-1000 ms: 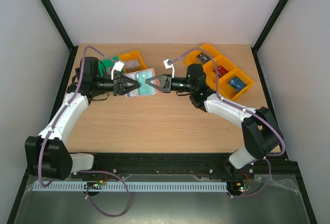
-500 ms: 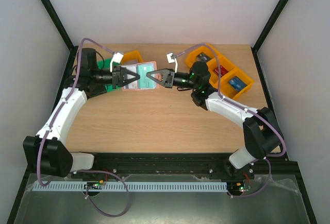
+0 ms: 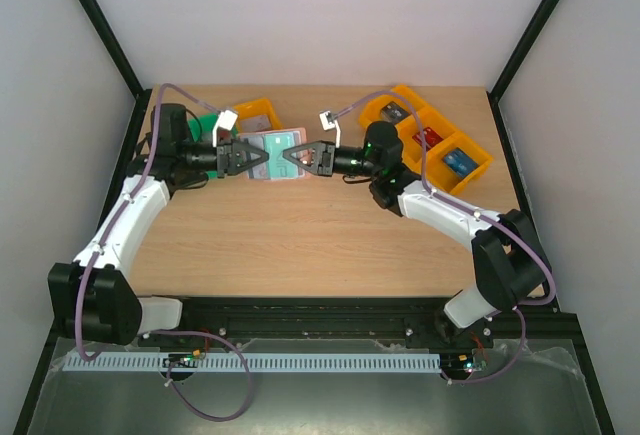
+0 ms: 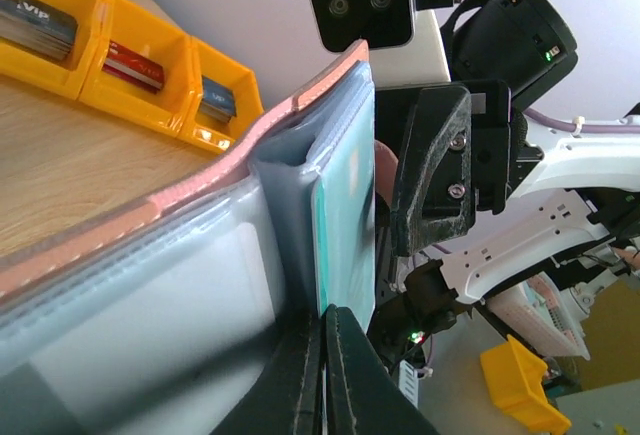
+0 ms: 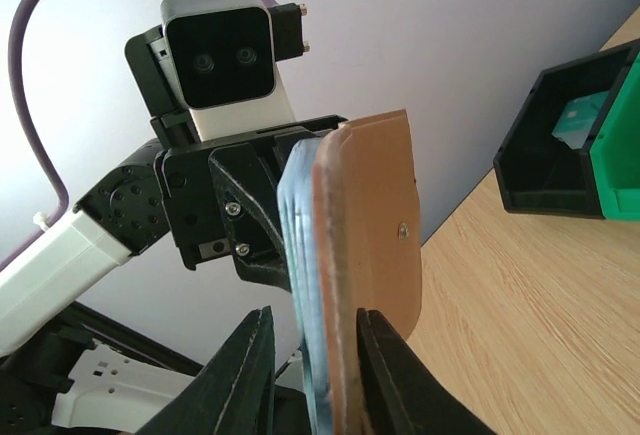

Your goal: Take the credit cards out of the card holder

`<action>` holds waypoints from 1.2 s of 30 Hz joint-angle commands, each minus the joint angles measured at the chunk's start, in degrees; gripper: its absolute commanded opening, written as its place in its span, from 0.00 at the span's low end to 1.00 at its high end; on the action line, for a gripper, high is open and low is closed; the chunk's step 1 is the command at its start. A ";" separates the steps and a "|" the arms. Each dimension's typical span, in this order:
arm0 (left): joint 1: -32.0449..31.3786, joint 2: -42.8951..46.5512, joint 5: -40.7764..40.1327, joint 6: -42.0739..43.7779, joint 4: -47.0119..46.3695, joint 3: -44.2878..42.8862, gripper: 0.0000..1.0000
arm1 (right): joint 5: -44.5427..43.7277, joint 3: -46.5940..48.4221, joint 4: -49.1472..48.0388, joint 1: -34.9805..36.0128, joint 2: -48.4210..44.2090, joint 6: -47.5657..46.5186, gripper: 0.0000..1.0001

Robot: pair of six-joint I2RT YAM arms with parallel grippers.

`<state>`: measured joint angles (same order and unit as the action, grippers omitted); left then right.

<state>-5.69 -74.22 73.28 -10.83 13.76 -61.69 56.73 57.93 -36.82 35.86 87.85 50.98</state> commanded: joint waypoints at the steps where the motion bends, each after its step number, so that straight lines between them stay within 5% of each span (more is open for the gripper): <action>1: 1.57 1.00 -1.16 1.51 -0.34 0.94 0.02 | 1.05 -0.66 0.05 -0.37 -1.80 -1.20 0.23; 7: 2.03 0.75 -1.46 3.23 0.80 0.97 0.02 | 1.43 -0.93 0.32 -0.44 -1.30 -1.34 0.09; 16: 3.76 0.72 -0.89 7.75 4.80 0.95 0.02 | 2.05 -1.16 2.16 -1.08 -1.98 -2.69 0.12; 23: 3.76 0.36 -1.71 8.93 5.24 1.28 0.02 | 1.55 -0.52 4.03 -1.10 -1.78 -3.91 0.02; 33: 4.38 0.02 -2.62 11.96 8.26 1.18 0.02 | 1.85 1.06 7.69 -1.84 -1.98 -5.93 0.08; 36: 4.24 0.23 -2.56 10.23 6.00 2.04 0.02 | 2.23 0.53 5.35 -1.84 -1.51 -4.36 0.02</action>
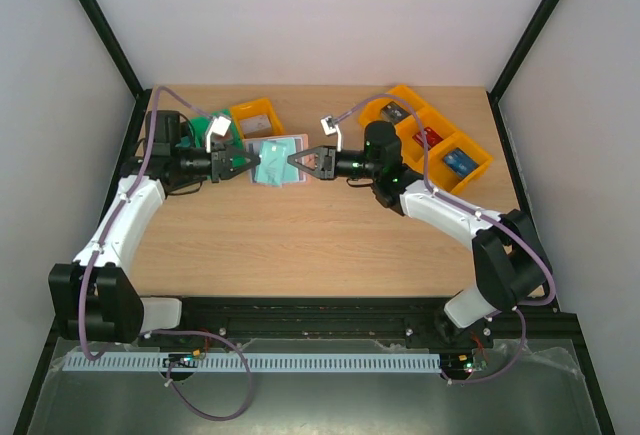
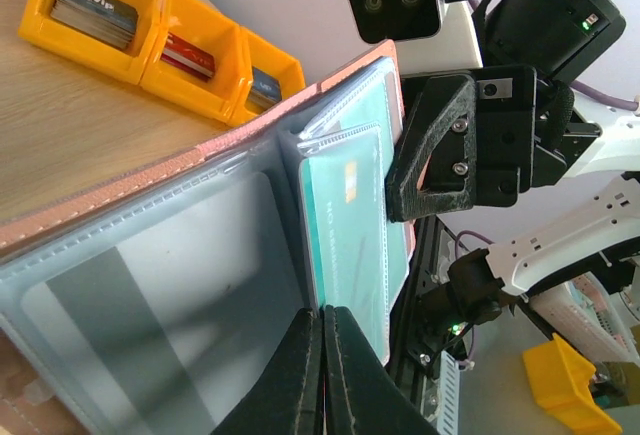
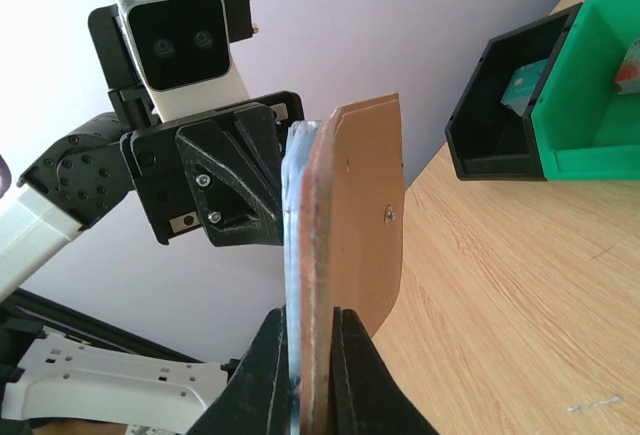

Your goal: Take the credit cards out of the card holder

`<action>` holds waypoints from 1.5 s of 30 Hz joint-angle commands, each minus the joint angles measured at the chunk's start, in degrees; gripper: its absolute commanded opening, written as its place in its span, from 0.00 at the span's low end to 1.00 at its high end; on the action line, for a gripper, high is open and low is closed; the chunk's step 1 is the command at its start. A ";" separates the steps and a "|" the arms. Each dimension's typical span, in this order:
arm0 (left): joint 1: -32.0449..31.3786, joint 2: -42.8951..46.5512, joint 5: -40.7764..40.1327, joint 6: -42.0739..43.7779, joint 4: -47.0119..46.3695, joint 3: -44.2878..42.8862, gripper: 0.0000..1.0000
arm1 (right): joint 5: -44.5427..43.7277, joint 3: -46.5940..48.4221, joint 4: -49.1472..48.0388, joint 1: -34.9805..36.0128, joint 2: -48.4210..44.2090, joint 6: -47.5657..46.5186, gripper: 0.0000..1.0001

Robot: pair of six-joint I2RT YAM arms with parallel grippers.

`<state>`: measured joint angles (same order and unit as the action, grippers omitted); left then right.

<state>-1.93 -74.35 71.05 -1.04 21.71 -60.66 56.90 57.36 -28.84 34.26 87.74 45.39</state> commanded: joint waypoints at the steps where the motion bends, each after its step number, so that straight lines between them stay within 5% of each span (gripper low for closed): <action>1: 0.45 0.34 -0.32 0.29 -2.16 1.21 0.02 | 1.82 0.90 -2.99 -0.25 -1.48 1.21 0.02; 14: 1.45 -1.26 -1.17 4.10 0.36 0.83 0.02 | 2.69 0.73 -3.48 -0.25 -0.64 1.84 0.01; 23: 0.59 -2.67 -2.64 1.05 -6.31 2.02 0.02 | 2.07 0.48 -7.35 -0.76 3.20 3.94 0.02; 45: 0.13 -31.77 -14.52 2.10 -20.35 8.10 0.02 | 3.20 0.30 -8.45 -5.33 27.13 1.23 0.02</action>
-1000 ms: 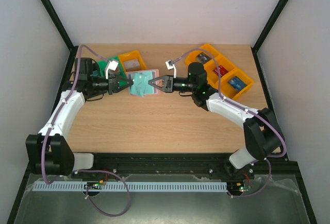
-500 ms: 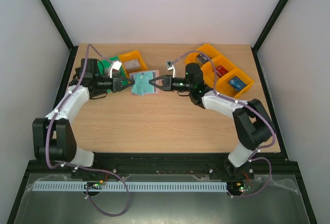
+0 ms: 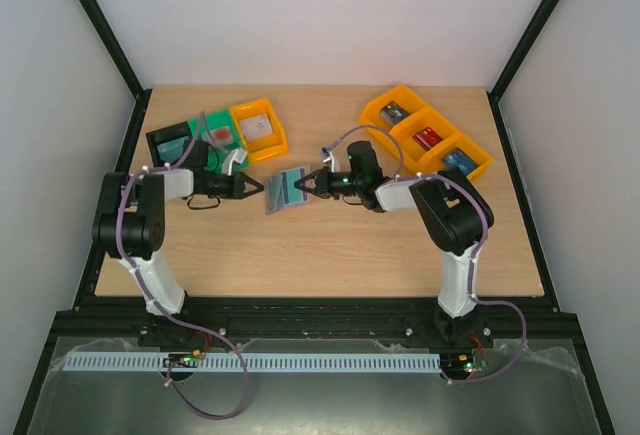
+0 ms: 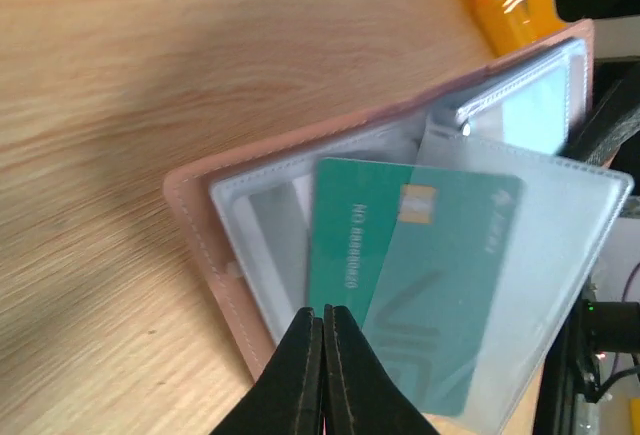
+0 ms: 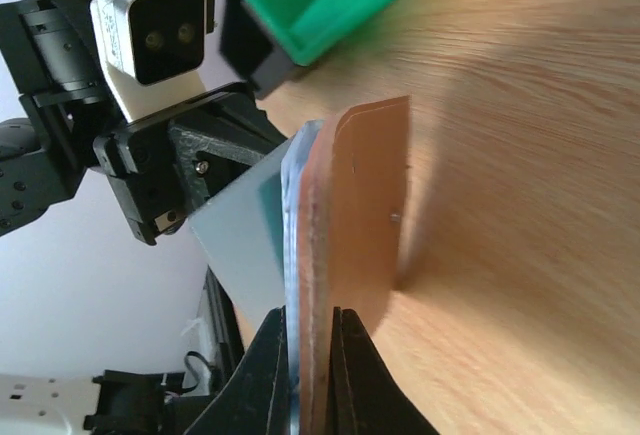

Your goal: Take the credit cards out of the card holder

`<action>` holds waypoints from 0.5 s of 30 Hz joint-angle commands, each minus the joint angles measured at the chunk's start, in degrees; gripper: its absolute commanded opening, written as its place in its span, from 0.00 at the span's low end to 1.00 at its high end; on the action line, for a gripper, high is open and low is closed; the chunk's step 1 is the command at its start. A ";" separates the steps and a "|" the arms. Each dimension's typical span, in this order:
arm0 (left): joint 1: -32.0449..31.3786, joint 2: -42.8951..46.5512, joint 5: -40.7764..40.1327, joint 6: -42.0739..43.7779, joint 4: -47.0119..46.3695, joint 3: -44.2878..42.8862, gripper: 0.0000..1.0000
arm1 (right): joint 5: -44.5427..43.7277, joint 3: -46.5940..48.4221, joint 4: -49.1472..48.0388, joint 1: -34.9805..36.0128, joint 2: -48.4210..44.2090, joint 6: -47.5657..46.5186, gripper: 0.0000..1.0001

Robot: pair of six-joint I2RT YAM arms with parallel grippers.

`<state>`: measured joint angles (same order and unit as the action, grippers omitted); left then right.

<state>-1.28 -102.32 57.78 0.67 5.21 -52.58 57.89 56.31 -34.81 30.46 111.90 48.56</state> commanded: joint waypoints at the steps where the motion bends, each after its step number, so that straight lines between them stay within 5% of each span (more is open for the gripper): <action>1: -0.87 -4.62 -1.58 0.43 -4.19 -0.29 0.02 | 2.30 1.78 -1.81 -1.74 3.97 -2.61 0.02; 8: -1.98 -6.16 0.97 3.83 -1.76 -1.91 0.02 | 0.93 6.16 6.74 -2.39 9.39 -9.55 0.02; 15: -1.61 -8.27 -4.62 2.78 1.46 -3.96 0.06 | -1.50 9.55 11.40 -2.94 13.16 -11.74 0.02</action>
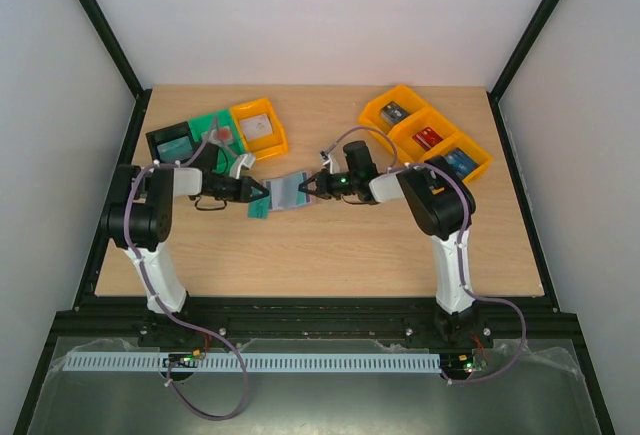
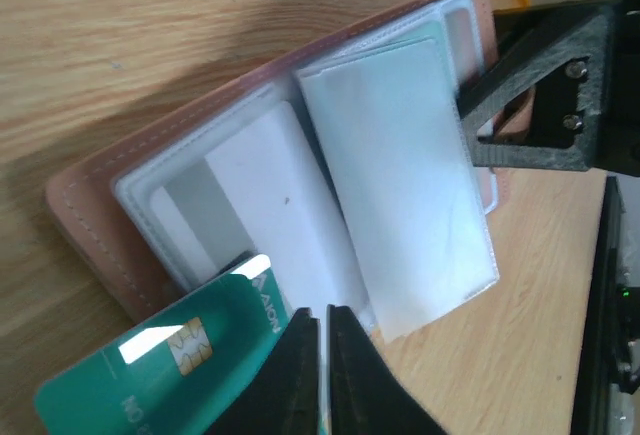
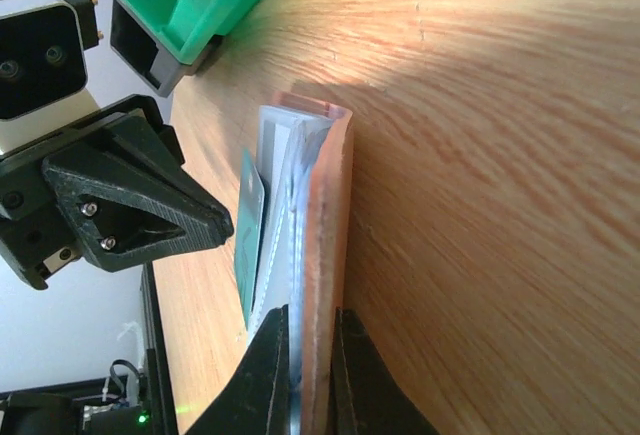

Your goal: Take the credit cards out of the card holder

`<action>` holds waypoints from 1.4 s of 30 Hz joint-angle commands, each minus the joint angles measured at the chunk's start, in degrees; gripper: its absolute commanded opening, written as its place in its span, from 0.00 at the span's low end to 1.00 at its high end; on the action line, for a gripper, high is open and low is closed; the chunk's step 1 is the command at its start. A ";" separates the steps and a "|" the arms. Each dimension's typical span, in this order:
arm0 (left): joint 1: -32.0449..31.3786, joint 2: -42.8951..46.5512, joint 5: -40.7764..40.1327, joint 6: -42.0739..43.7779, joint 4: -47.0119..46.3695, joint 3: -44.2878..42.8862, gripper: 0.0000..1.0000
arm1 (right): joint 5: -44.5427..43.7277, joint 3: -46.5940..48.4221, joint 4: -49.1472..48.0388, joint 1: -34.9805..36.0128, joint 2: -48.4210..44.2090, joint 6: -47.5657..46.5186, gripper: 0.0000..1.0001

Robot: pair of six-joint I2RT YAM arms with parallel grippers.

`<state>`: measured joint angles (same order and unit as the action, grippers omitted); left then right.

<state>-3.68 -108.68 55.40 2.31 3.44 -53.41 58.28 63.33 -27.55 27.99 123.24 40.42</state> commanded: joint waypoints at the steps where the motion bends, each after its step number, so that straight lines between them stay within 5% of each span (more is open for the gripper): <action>1: 1.27 -1.47 -2.30 1.49 5.05 -4.27 0.11 | -2.43 2.72 5.29 -0.48 1.79 -4.54 0.01; 8: 1.84 8.54 -10.75 3.07 12.37 -3.40 0.57 | -4.74 3.47 10.37 -0.48 1.49 -8.98 0.02; 13: 1.84 7.19 -19.31 3.07 16.27 -2.97 0.72 | -7.10 4.58 13.27 -0.48 1.43 -9.88 0.02; 27: -1.76 -2.40 -15.95 -3.09 14.17 -1.63 0.70 | -24.05 8.78 26.76 -0.48 -2.82 -11.84 0.38; 37: -0.66 -0.39 -13.55 -4.39 12.43 0.38 0.69 | -51.70 10.96 39.24 3.51 -16.02 -16.16 0.46; 42: 0.75 0.68 -12.33 -4.72 12.72 0.35 0.69 | -41.72 9.88 35.86 10.08 -15.73 -10.88 0.47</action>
<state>-3.95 -107.02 44.95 -1.02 9.87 -55.75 13.80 74.11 8.49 33.23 107.55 26.06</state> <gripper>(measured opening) 0.692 0.466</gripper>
